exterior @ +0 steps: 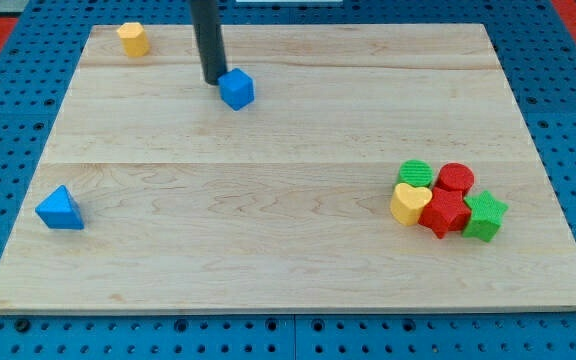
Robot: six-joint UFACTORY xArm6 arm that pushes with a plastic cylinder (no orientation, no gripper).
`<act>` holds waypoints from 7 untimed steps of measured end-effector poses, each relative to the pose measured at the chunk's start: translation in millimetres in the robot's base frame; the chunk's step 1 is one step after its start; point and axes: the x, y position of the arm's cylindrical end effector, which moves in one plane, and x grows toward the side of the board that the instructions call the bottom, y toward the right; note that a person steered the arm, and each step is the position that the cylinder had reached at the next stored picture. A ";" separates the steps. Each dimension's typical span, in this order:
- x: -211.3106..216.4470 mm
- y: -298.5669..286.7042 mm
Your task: Push the blue cube closer to the green circle
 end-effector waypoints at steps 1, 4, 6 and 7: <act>19.2 32.9; 101.9 69.4; 85.3 112.9; 88.2 135.5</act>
